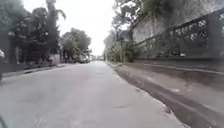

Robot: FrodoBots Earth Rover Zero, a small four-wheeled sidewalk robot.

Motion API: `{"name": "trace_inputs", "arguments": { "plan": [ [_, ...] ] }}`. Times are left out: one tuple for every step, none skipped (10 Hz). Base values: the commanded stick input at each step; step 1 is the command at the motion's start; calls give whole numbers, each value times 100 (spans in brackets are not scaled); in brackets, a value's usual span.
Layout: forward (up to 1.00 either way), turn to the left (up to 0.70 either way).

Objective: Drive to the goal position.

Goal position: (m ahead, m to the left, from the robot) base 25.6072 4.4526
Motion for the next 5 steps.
{"name": "trace_inputs", "arguments": {
  "plan": [
    [100,0],
    [100,0],
    [100,0],
    [100,0],
    [100,0]
  ]
}}
